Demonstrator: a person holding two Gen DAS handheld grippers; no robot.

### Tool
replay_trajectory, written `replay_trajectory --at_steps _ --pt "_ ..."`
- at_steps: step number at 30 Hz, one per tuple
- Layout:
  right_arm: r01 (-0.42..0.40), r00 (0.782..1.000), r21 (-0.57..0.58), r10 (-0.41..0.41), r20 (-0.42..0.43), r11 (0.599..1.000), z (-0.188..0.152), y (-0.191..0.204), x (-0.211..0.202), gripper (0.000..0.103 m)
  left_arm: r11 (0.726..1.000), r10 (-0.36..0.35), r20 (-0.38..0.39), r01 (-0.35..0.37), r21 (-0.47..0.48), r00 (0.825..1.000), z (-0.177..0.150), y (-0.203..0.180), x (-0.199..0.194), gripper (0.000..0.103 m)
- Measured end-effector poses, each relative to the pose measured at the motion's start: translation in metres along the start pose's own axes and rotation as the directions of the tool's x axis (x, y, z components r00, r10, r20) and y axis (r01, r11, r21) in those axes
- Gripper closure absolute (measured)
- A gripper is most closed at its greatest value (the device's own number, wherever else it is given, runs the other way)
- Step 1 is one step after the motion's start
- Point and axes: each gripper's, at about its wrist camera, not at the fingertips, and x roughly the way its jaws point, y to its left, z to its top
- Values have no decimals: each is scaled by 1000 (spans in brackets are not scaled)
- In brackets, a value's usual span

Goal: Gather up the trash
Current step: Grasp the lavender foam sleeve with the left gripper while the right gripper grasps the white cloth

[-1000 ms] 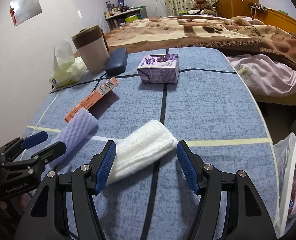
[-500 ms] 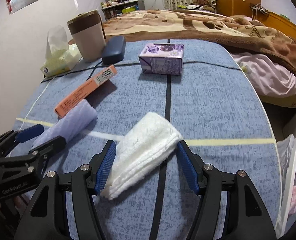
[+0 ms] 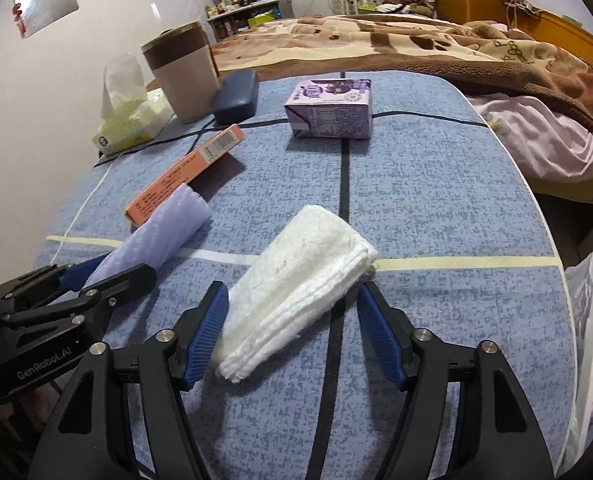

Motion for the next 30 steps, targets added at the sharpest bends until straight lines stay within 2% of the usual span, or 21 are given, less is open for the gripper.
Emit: replay_trajectory --at_steps 1,7,10,15,20,22,26,27,28,29,30 --pt "-22 1000 8 22 2 1000 0 0 -1 53 1000 -3 4 3 -1 1000 0 -1 -1 61" --pt "-66 998 -4 66 23 998 -3 4 -4 73 1000 -13 15 13 -6 1000 -4 -8 -8 68" --pt "-81 996 -5 81 41 997 -3 2 -10 79 1000 -26 13 26 -13 1000 -7 -14 -9 72" --pt "-65 996 -28 67 63 997 -7 0 -21 82 999 -37 22 38 -18 999 -11 -25 -15 74" --pt "-48 995 -13 49 82 999 -9 -11 -31 82 1000 -11 -5 10 -3 1000 -13 -35 -4 73" --pt "-41 995 -6 41 86 999 -9 -15 -33 82 1000 7 -17 -7 -10 1000 -11 -35 1 57" --pt "-36 995 -1 36 93 999 -8 -20 -36 82 1000 7 -18 -7 -30 1000 -5 -36 5 55" --pt "-38 995 1 37 96 999 -8 -21 -37 82 999 14 -10 -14 -32 1000 -5 -37 4 58" --pt "-39 994 1 39 99 999 -8 -22 -37 82 999 14 -13 -15 -33 1000 -5 -38 4 70" --pt "-38 994 0 38 102 999 -8 -22 -38 82 999 13 -14 -13 -34 1000 -5 -39 3 77" --pt "-36 993 -2 36 109 999 -8 -23 -40 82 999 18 -2 -18 -34 1000 -6 -41 0 78"
